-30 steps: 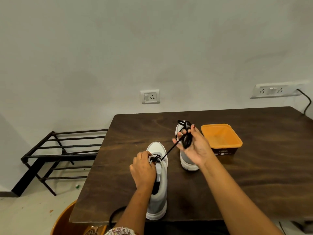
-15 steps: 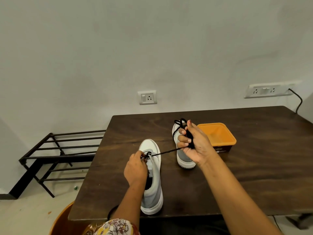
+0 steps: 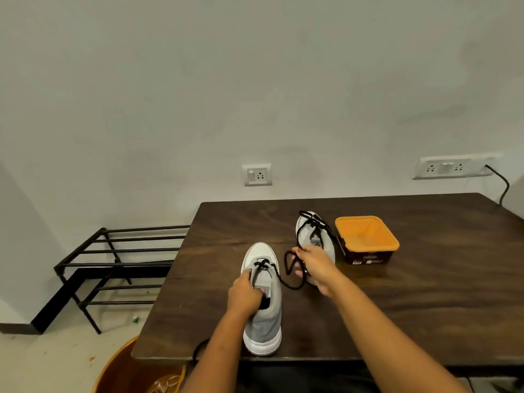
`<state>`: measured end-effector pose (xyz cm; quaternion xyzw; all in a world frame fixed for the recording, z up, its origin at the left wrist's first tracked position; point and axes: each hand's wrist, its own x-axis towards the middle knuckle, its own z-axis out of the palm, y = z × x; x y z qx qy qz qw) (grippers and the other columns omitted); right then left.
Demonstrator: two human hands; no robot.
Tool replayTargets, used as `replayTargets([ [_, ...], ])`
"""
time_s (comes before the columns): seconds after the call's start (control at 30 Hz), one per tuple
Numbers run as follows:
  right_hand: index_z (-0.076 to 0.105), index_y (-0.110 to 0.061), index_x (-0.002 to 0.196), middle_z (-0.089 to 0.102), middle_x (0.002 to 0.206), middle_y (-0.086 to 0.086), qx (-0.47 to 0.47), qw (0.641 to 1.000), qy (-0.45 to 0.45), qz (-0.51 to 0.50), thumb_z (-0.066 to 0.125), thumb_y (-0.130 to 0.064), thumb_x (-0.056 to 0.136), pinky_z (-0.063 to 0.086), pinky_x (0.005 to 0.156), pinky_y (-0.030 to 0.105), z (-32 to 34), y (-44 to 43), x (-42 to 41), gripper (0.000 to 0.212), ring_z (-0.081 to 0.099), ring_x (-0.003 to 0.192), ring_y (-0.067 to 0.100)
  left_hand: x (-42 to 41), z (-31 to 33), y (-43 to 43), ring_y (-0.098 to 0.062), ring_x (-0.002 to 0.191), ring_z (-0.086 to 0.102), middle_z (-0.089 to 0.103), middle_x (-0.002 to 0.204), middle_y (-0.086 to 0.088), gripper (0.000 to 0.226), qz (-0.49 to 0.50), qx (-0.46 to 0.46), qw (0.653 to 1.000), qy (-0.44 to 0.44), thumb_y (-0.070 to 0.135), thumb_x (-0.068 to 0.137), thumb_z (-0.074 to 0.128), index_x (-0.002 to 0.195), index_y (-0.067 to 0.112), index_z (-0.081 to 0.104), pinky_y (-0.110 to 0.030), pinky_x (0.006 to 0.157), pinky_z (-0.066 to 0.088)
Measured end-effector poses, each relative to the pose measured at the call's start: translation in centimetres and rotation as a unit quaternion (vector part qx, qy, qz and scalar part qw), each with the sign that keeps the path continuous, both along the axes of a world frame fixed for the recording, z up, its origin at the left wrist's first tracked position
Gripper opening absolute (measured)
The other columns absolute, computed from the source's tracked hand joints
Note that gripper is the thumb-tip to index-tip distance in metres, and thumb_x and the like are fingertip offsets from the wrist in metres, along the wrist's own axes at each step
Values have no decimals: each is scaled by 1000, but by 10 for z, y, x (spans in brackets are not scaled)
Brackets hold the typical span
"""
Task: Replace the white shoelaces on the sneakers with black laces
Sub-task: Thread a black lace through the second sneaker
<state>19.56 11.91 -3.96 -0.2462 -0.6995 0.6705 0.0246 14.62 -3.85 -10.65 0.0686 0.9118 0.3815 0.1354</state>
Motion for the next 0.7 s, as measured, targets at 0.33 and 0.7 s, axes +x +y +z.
replayTargets([
  [0.33,58,0,111,59,97,14,152,984,-55,71,39,5,90,35,63,27,-55,-15,23,29,52,82,22,40,-1,-13,-31,124,48,45,142,-9,58,22,49,998,13,4,91,34,144,28,34,-37,100,43],
  [0.7,38,-16,145,41,148,1,186,979,-48,66,47,-1,89,49,84,25,-51,-12,40,58,51,117,17,32,6,-8,-28,127,45,37,148,-2,66,-33,-9,999,-8,3,88,35,149,28,27,-38,102,41],
])
